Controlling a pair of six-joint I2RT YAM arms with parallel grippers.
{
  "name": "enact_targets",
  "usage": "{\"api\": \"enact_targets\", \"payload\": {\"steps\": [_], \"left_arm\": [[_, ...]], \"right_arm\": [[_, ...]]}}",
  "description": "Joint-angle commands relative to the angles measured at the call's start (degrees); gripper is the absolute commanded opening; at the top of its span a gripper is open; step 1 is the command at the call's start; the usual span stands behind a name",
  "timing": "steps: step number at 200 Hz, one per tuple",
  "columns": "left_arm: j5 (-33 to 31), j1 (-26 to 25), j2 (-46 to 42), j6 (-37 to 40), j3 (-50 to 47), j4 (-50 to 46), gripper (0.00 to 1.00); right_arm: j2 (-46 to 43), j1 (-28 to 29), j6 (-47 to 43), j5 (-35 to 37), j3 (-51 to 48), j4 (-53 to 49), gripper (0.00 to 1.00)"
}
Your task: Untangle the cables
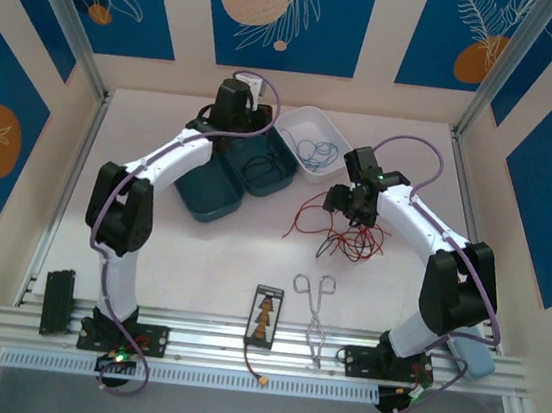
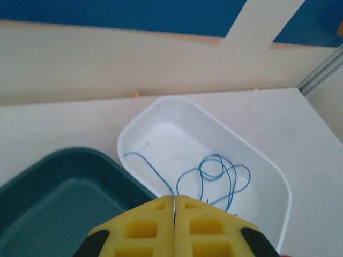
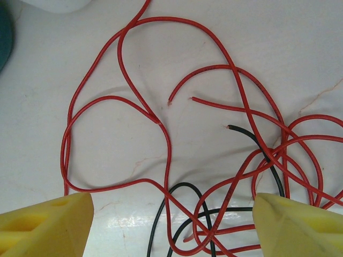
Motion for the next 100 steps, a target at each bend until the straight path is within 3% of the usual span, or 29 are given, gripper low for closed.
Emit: {"api": "enact_targets", "payload": {"steps": [1,38,100], "left_arm": [[2.06,0.88,2.22,-1.76,3.70,-9.91,0.00],[2.21,1.30,7.71,0.27,9.12,-16.47,0.00],[-1.44,1.64,20.68,7.42,26.21,-31.20,0.00]], "right_arm": [[-1.29,0.47,0.75,-1.64,-1.15,-0.12,0.78],[-0.24,0.53,0.79,-2.16,-1.37,0.32,0.78],[2.57,0.61,0.52,-2.79,-0.54,0.51,0.78]]}}
